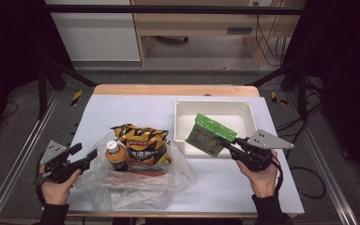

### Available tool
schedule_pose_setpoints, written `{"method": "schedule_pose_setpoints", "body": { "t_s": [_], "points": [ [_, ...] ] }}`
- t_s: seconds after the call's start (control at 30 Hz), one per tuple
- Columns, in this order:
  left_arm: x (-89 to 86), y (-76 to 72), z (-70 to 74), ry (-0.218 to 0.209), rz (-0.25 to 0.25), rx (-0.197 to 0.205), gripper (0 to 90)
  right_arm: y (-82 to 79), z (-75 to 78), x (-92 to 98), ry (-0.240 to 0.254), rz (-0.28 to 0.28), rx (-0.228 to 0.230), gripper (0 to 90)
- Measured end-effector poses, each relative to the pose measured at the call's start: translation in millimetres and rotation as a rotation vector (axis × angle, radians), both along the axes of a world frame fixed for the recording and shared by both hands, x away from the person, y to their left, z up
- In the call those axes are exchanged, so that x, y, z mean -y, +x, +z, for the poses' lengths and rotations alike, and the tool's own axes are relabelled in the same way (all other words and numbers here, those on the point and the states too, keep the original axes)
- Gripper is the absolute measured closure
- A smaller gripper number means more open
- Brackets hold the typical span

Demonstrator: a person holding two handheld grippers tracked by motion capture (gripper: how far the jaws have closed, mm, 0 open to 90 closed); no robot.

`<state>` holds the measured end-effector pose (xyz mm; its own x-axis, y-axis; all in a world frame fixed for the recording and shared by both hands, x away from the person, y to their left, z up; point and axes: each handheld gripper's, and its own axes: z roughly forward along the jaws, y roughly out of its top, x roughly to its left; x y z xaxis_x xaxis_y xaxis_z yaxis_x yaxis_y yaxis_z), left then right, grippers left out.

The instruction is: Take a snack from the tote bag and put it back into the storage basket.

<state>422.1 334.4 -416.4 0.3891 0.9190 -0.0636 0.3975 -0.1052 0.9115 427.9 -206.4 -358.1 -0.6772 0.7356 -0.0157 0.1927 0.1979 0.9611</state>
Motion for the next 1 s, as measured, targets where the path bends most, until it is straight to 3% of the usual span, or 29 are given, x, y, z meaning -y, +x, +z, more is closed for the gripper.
{"method": "schedule_pose_setpoints", "body": {
  "t_s": [0.33,0.77,1.0],
  "points": [
    [-2.0,0.7,-1.0,-0.004,0.008,0.001,31.0,32.5,-4.0,-2.8,0.003,-0.05,-0.005,75.8],
    [-2.9,1.1,-1.1,-0.008,0.008,0.005,30.9,76.5,-2.5,-19.4,-0.059,-0.095,-0.021,75.8],
    [-2.1,1.5,-1.4,-0.008,0.008,0.005,30.8,99.6,-10.9,-26.9,-0.074,-0.125,-0.038,75.7]
  ]
}}
